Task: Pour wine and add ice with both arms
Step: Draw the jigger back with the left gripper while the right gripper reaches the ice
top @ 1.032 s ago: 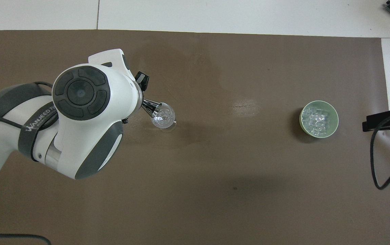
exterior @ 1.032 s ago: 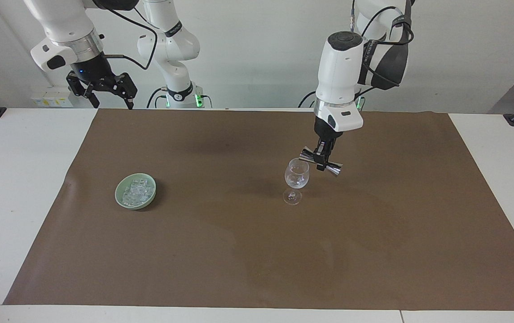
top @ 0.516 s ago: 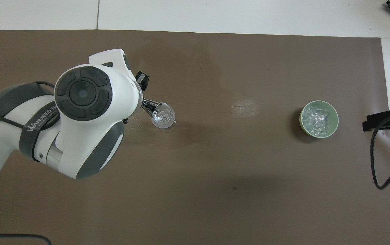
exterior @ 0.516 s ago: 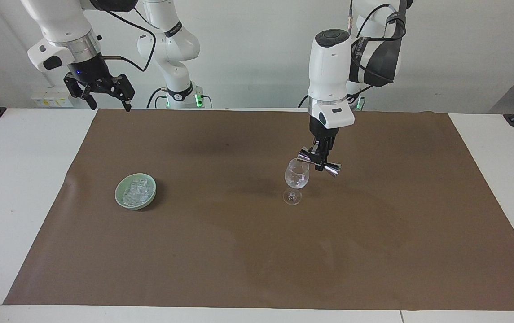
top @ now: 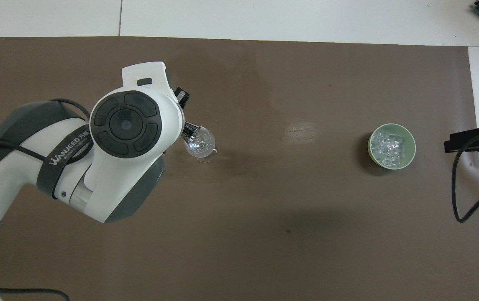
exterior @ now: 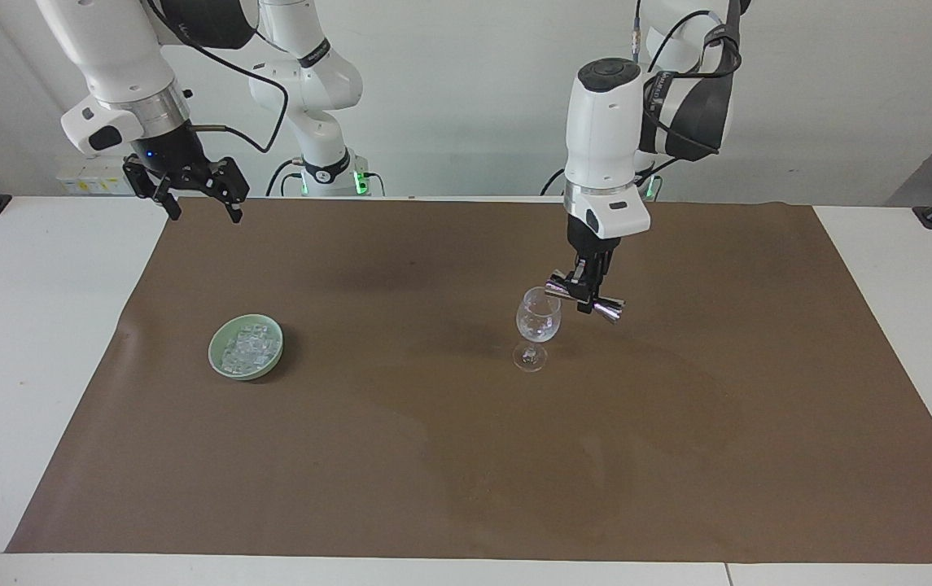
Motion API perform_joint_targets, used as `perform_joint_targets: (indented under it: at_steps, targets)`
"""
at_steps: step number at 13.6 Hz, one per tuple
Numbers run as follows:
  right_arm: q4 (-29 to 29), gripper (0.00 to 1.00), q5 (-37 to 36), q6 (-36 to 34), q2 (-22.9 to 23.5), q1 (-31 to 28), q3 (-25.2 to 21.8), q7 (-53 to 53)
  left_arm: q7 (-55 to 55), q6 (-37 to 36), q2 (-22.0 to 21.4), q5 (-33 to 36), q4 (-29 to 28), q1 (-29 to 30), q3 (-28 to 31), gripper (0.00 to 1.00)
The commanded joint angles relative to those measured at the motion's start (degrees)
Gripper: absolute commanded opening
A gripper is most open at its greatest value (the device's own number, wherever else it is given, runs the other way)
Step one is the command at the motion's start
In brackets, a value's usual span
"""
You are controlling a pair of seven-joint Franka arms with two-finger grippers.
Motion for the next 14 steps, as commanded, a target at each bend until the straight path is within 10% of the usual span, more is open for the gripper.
perform_joint_targets:
  at_steps: [1, 14]
  targets:
    - [-6.1, 1.0, 1.2, 5.8, -1.9, -0.9, 0.5, -5.6, 0.8, -0.1, -0.3, -5.7, -0.8, 3.6, 0.5, 0.0]
    - [-18.7, 1.0, 0.1, 25.0, 3.0, -1.1, -1.4, -29.6, 25.7, 4.1, -3.7, -52.1, -15.0, 22.5, -0.1, 0.0]
